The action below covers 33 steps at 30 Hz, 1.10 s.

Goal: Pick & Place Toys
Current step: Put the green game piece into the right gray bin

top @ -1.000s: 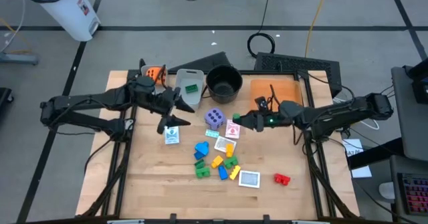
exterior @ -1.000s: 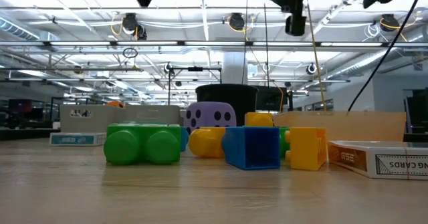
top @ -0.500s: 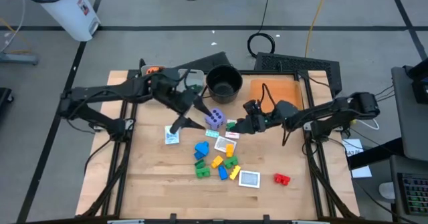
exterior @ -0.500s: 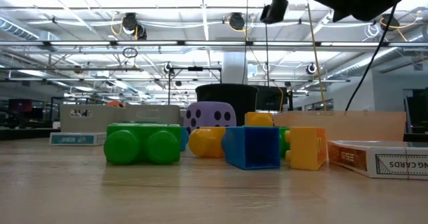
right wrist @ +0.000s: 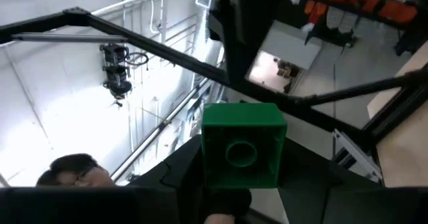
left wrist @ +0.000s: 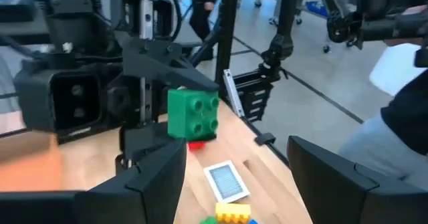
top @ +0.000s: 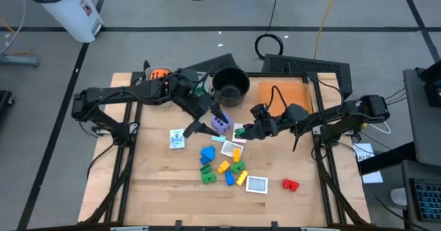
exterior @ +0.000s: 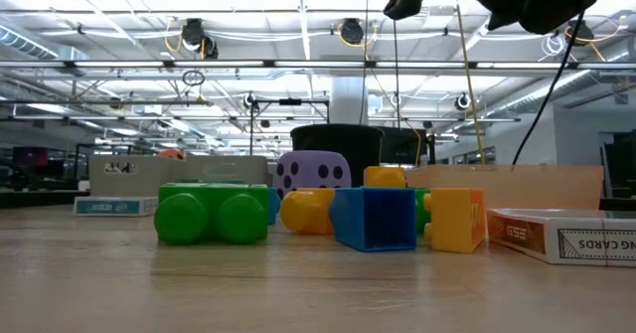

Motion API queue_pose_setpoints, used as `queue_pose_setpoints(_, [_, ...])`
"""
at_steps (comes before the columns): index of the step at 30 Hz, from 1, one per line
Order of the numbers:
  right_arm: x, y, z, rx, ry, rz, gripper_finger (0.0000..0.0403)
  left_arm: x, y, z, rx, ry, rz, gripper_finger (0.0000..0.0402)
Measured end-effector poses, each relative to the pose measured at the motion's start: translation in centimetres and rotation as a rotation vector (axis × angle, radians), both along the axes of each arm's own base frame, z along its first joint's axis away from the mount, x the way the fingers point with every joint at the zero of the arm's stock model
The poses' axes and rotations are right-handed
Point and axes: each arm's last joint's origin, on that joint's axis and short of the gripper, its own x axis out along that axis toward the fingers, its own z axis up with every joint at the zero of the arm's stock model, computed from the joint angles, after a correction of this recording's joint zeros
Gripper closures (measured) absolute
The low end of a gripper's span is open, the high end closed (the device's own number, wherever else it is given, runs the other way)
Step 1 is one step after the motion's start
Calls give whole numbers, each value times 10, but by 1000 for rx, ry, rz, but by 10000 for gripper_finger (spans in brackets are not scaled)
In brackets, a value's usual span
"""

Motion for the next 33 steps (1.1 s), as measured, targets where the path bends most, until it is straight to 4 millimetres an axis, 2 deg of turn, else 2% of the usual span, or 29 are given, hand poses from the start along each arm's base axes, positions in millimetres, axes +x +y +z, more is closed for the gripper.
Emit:
queue_pose_setpoints(6, [0,1,0,5,7,31,261,25,2,1,-52,19,-67,135])
queue_pose_setpoints(14, [-1,1,0,-4,6,52,253,50,4,1,-83,29,-96,135])
queue_pose_setpoints(33, [-1,2,0,-18,5,78,256,68,9,-18,-149,95,-125,135])
